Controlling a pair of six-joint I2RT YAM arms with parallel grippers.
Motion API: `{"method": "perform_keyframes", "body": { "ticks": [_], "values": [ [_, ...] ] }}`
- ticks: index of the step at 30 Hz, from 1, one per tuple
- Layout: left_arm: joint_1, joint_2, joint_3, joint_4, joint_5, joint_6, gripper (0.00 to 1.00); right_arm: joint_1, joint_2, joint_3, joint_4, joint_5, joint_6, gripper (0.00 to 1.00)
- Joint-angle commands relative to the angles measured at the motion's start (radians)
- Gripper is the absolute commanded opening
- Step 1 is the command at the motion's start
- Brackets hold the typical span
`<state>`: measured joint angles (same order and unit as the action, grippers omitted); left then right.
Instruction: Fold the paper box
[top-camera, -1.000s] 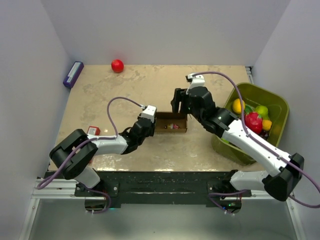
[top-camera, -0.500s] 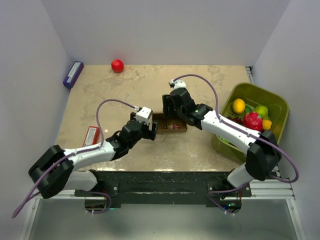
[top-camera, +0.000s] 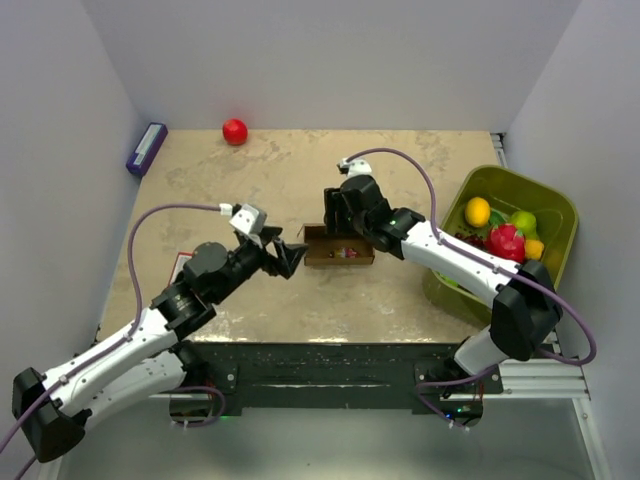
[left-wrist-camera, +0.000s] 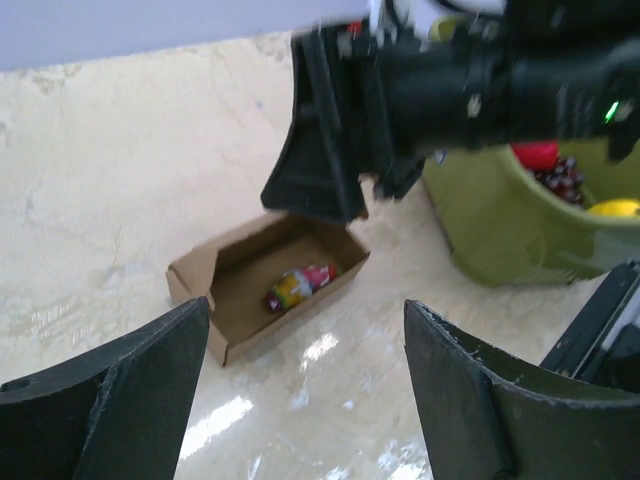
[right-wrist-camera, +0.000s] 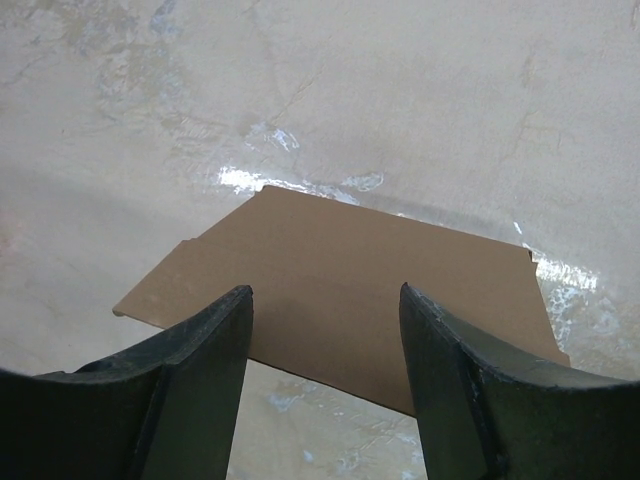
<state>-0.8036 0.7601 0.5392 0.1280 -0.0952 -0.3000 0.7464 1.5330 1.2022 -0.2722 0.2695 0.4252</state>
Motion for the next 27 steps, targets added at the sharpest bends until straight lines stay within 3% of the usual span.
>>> {"method": "perform_keyframes", "body": {
  "ticks": [1, 5, 12, 15, 27],
  "values": [
    [0.096, 0.123, 0.175, -0.077, 0.089, -0.067, 0.81, -0.002, -0.004, -0.016, 0.037, -0.01, 0.003, 0.63],
    [0.228, 0.261, 0.257, 0.027, 0.267, -0.119, 0.78, -0.001, -0.008, -0.039, 0.044, -0.021, 0.009, 0.63],
    [0.262, 0.536, 0.285, 0.113, 0.377, -0.137, 0.72, -0.002, -0.017, -0.075, 0.048, -0.032, 0.017, 0.63],
    [0.262, 0.584, 0.223, 0.179, 0.384, -0.159, 0.69, -0.001, -0.022, -0.102, 0.054, -0.039, 0.027, 0.63],
    [0.262, 0.619, 0.163, 0.113, 0.292, -0.099, 0.63, -0.002, -0.025, -0.147, 0.051, -0.07, 0.04, 0.64]
  ]
}}
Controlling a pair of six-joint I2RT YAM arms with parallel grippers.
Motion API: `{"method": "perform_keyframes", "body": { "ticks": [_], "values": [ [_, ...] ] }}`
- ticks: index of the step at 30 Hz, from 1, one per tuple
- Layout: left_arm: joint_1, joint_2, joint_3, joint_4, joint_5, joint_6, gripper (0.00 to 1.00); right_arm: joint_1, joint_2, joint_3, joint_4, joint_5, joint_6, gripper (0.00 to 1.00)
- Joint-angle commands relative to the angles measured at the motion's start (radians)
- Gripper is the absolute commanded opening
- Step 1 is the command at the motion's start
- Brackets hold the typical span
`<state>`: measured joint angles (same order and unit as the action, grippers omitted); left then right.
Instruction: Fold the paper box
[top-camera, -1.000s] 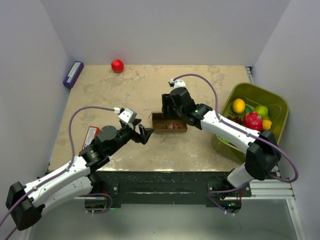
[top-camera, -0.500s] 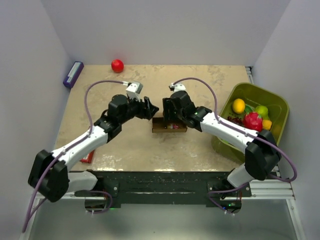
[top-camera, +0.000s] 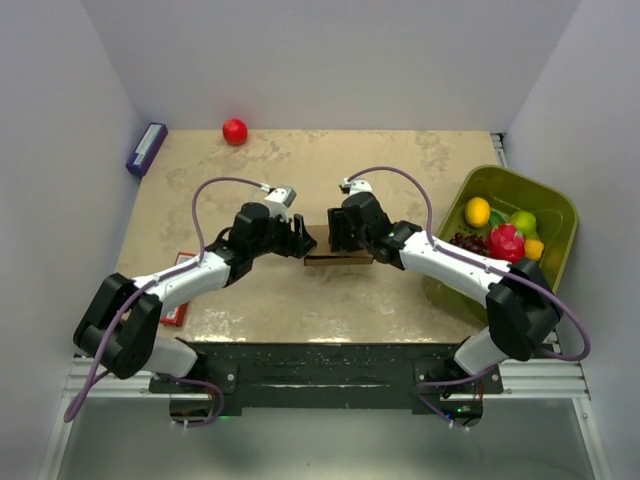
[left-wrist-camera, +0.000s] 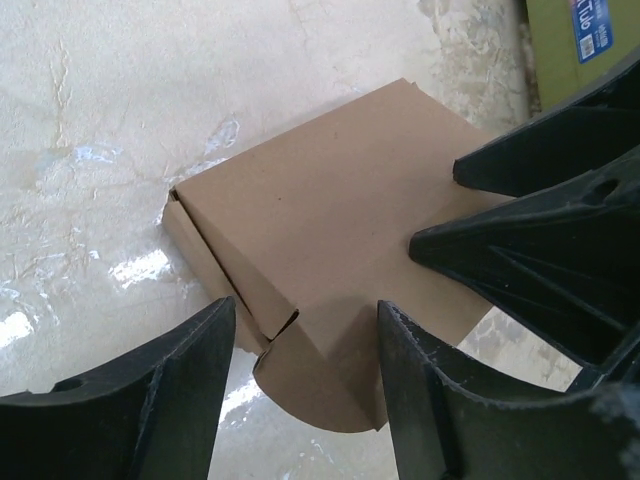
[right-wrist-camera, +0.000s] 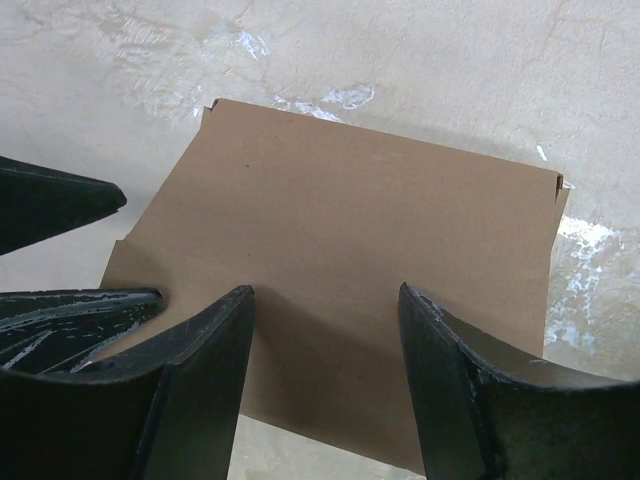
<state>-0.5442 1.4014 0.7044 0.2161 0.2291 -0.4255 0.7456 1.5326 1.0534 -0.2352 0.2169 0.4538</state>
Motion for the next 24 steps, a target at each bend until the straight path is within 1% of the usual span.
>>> {"method": "perform_keyframes", "body": {
  "ticks": [1, 5, 7, 10, 12, 13, 14, 19, 21, 24],
  "values": [
    [0.004, -0.028, 0.015, 0.01, -0.039, 0.036, 0.64, 0.0, -0.032, 0.013, 0.001, -0.016, 0.0, 0.64],
    [0.007, -0.044, 0.064, -0.034, -0.062, 0.045, 0.66, -0.018, -0.06, 0.077, -0.045, -0.025, -0.027, 0.68],
    [0.012, -0.044, 0.066, -0.015, -0.06, 0.034, 0.66, -0.026, -0.08, 0.088, -0.056, -0.03, -0.043, 0.71],
    [0.02, -0.03, 0.064, 0.002, -0.051, 0.016, 0.65, -0.048, -0.089, 0.1, -0.069, -0.042, -0.053, 0.71],
    [0.023, -0.015, 0.053, 0.025, -0.019, -0.001, 0.64, -0.066, -0.088, 0.091, -0.064, -0.057, -0.053, 0.71],
    [0.021, -0.009, 0.038, 0.058, -0.004, -0.025, 0.61, -0.074, -0.085, 0.076, -0.061, -0.068, -0.05, 0.71],
    [0.021, 0.002, 0.032, 0.075, 0.034, -0.038, 0.6, -0.081, -0.077, 0.068, -0.056, -0.079, -0.047, 0.71],
    [0.023, 0.057, -0.011, 0.181, 0.128, -0.123, 0.55, -0.083, -0.052, -0.007, -0.013, -0.148, -0.018, 0.7],
    [0.021, 0.073, -0.028, 0.247, 0.176, -0.168, 0.53, -0.084, -0.04, -0.029, 0.003, -0.159, -0.009, 0.7],
    [0.021, 0.11, -0.054, 0.301, 0.226, -0.208, 0.52, -0.084, -0.029, -0.064, 0.011, -0.169, -0.001, 0.69]
  ]
}}
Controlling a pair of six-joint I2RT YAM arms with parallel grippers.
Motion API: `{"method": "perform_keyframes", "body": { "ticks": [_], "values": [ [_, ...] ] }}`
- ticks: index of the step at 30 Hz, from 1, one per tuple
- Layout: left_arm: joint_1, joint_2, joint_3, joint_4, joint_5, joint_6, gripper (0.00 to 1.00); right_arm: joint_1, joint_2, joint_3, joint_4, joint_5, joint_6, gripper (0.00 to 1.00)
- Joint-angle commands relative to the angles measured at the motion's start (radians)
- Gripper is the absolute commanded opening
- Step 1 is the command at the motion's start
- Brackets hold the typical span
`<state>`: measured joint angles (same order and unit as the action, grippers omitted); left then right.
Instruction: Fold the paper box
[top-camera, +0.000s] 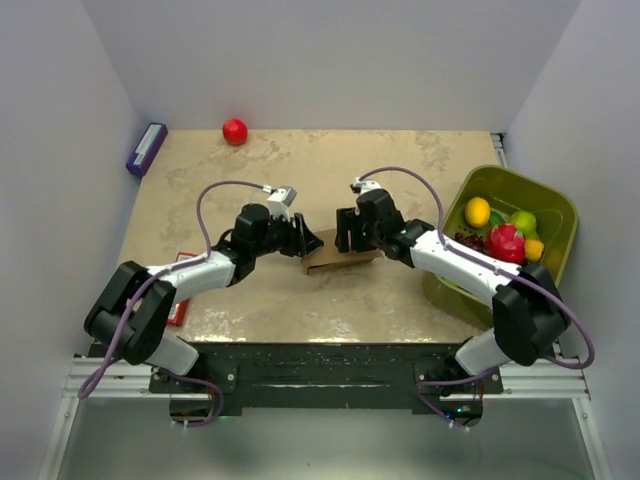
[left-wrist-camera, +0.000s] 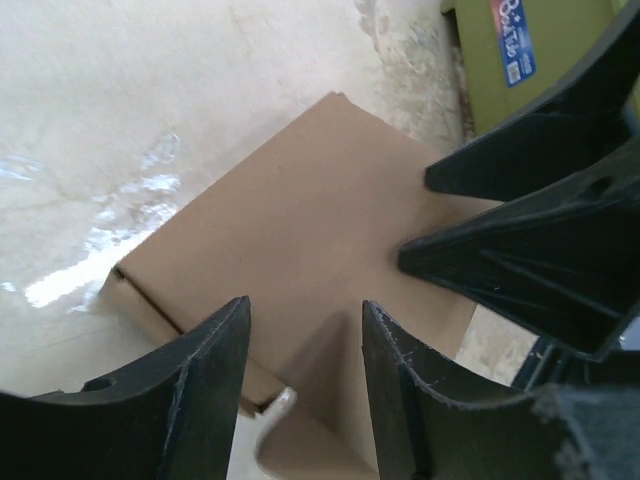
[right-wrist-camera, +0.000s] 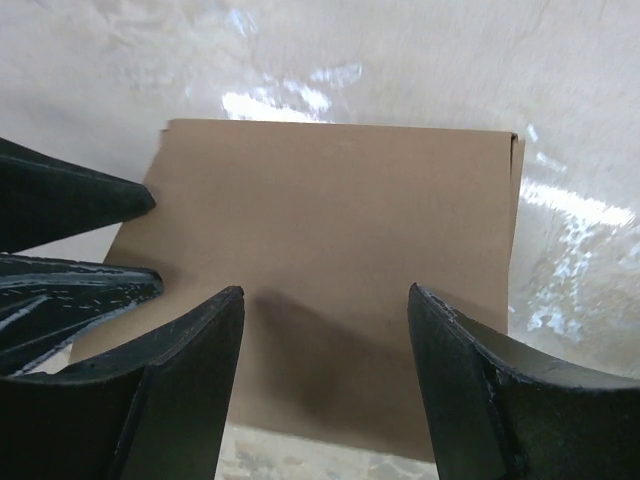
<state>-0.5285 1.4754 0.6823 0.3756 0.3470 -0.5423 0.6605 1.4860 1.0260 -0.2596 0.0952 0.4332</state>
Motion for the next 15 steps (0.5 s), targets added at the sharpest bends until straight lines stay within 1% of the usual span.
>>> {"method": "perform_keyframes", "body": {
  "ticks": [1, 5, 8, 9, 11, 12, 14, 15],
  "values": [
    [0.004, 0.052, -0.042, 0.147, 0.113, -0.093, 0.51, 0.001, 0.017, -0.053, 0.039, -0.048, 0.021, 0.69],
    [0.002, 0.063, -0.053, 0.148, 0.101, -0.09, 0.5, 0.001, 0.019, -0.063, 0.042, -0.052, 0.024, 0.69],
    [0.002, 0.03, -0.035, 0.086, 0.061, -0.053, 0.5, 0.001, 0.016, -0.041, 0.033, -0.052, 0.021, 0.7],
    [0.002, 0.017, -0.02, 0.033, 0.043, -0.023, 0.51, -0.001, 0.016, -0.031, 0.019, -0.051, 0.013, 0.7],
    [0.002, -0.032, -0.009, -0.026, -0.023, 0.008, 0.55, -0.009, 0.008, -0.001, 0.005, -0.051, 0.003, 0.71],
    [0.002, -0.053, -0.009, -0.067, -0.043, 0.028, 0.61, -0.01, 0.0, 0.008, -0.007, -0.052, -0.011, 0.71],
    [0.002, -0.118, -0.02, -0.099, -0.098, 0.042, 0.67, -0.012, -0.019, 0.031, -0.021, -0.055, -0.027, 0.74],
    [0.004, -0.142, -0.044, -0.121, -0.114, 0.051, 0.71, -0.01, -0.027, 0.035, -0.027, -0.055, -0.042, 0.75]
  ]
}}
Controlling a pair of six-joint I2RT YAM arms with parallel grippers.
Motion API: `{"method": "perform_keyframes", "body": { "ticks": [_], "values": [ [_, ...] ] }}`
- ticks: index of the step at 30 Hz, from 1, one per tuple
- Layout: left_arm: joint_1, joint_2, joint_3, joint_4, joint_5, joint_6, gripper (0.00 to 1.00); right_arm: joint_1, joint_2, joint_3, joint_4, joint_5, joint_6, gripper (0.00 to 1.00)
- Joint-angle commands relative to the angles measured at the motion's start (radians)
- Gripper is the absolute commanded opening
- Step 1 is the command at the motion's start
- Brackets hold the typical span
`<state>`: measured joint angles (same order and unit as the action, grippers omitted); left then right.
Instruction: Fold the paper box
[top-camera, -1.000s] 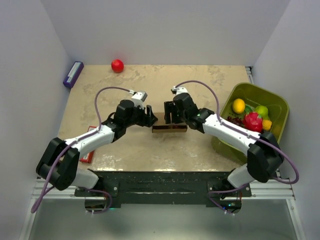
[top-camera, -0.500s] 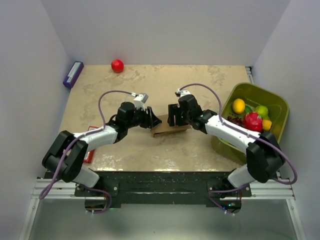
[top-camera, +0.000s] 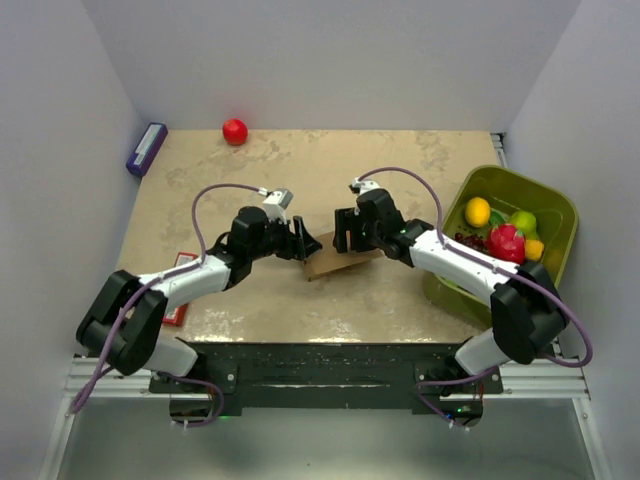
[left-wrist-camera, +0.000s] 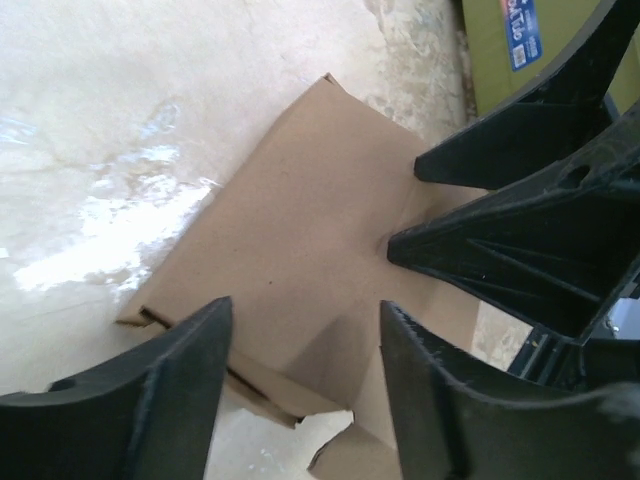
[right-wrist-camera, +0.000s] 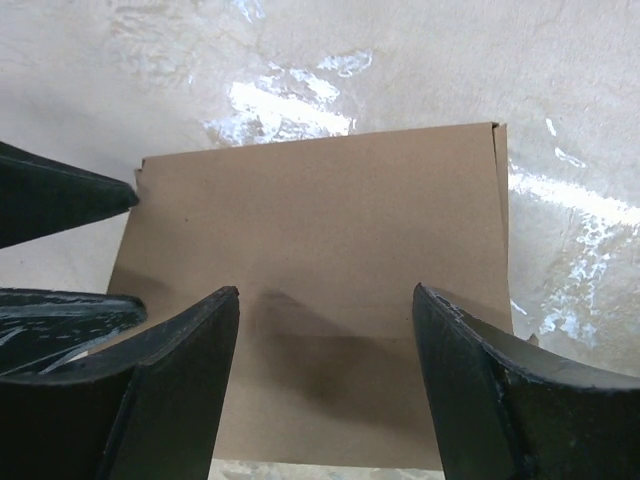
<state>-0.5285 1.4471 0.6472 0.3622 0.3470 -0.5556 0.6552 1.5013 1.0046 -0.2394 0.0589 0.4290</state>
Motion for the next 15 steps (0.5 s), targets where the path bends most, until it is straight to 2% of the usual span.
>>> {"method": "perform_keyframes", "body": {
  "ticks": [1, 5, 8, 15],
  "values": [
    [0.004, -0.163, -0.024, -0.117, -0.132, 0.071, 0.73, -0.006, -0.05, 0.066, -0.054, -0.019, -0.047, 0.78],
    [0.004, -0.264, -0.101, -0.178, -0.221, 0.1, 0.75, -0.009, -0.067, 0.088, -0.093, -0.007, -0.082, 0.82],
    [0.004, -0.272, -0.126, -0.23, -0.207, 0.115, 0.73, -0.014, -0.049, 0.106, -0.101, -0.007, -0.101, 0.82],
    [0.005, -0.269, -0.182, -0.18, -0.243, 0.114, 0.67, -0.016, 0.0, 0.141, -0.103, -0.021, -0.098, 0.82]
  ]
}}
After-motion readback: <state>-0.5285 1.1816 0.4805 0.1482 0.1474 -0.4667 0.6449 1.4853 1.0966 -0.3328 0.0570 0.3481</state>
